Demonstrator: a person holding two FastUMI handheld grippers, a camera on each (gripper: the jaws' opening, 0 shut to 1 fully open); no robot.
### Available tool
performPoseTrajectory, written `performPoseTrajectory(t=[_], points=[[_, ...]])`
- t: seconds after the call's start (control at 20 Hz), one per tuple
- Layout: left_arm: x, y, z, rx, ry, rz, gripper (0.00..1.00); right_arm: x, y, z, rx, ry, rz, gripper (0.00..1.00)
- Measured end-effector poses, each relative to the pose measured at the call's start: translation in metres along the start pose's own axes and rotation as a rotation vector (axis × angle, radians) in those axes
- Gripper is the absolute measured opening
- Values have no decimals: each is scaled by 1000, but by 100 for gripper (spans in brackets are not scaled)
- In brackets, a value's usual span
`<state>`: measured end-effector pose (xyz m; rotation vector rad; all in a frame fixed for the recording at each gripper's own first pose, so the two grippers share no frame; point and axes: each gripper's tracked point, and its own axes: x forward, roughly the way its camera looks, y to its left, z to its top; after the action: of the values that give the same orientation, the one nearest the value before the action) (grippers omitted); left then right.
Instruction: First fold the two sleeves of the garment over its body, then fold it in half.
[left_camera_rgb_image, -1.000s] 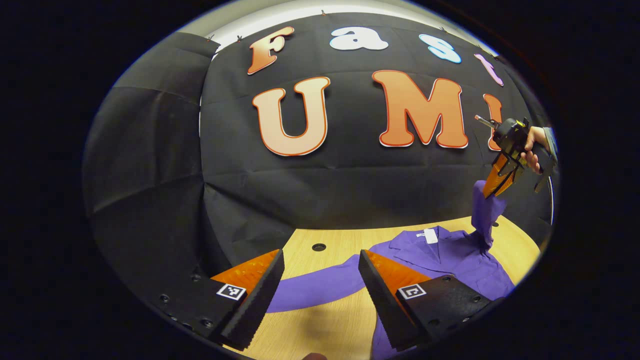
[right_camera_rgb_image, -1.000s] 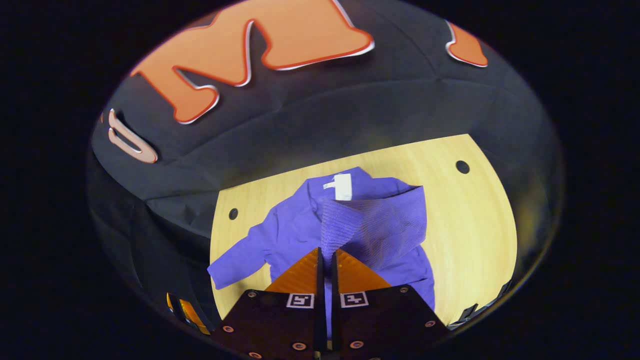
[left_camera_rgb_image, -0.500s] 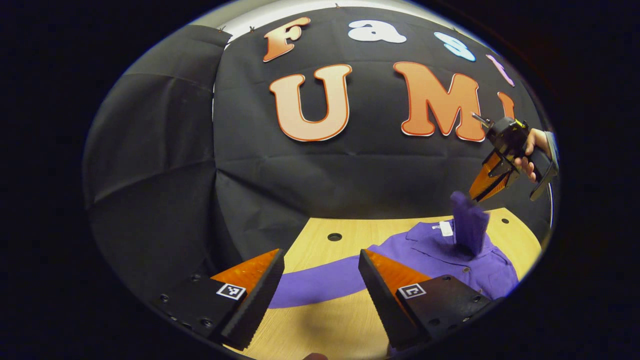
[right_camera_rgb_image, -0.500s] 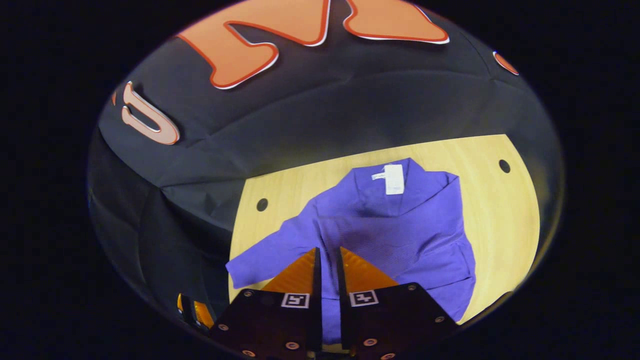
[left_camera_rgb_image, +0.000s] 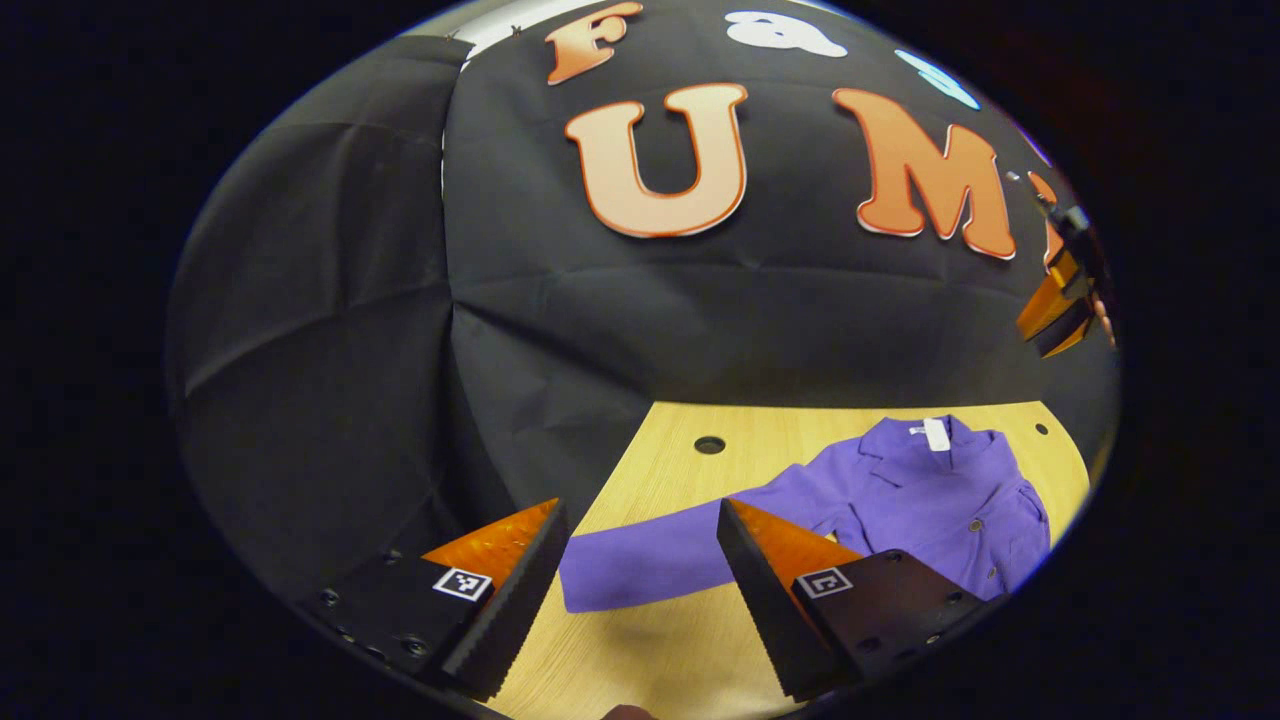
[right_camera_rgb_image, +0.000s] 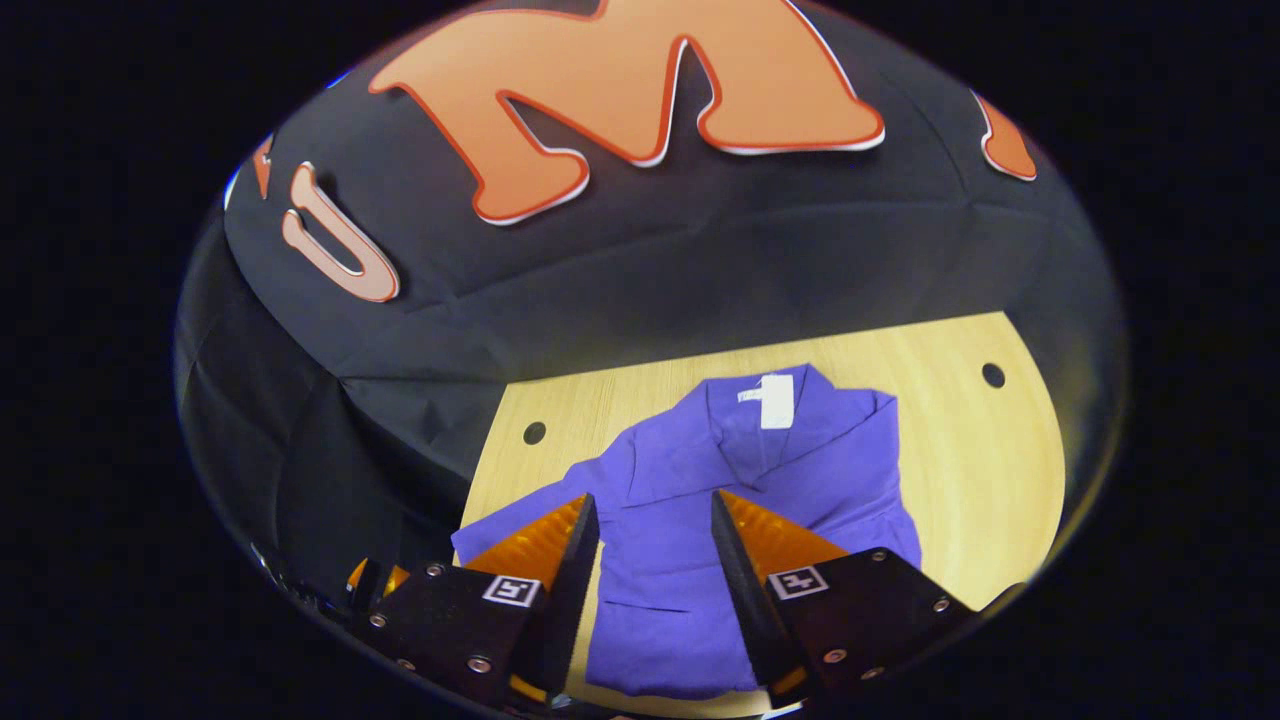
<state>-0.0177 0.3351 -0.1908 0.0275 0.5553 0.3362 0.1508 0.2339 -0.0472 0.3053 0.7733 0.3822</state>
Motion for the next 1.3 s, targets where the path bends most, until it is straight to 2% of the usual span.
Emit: performPoseTrajectory(t=[0.2, 0.4, 0.6, 0.75, 0.95, 1.1, 1.3], points=[[40, 18, -19, -45, 171, 14, 95, -36, -20, 13, -14, -114, -17, 89], [64, 22, -45, -99, 337, -9, 95, -73, -49, 24, -53, -231, -81, 96], [92, 39, -77, -128, 502, -8, 96, -110, -71, 27, -109, -323, -152, 96], [108, 46, -102, -165, 646, -29, 97, -131, -81, 23, -126, -372, -174, 95], [117, 48, -132, -157, 819, -82, 98, -154, -100, 13, -160, -416, -236, 95], [129, 49, -153, -180, 908, -99, 98, -163, -107, 3, -154, -429, -254, 95], [144, 57, -174, -195, 965, -80, 97, -176, -115, -4, -138, -467, -256, 96]])
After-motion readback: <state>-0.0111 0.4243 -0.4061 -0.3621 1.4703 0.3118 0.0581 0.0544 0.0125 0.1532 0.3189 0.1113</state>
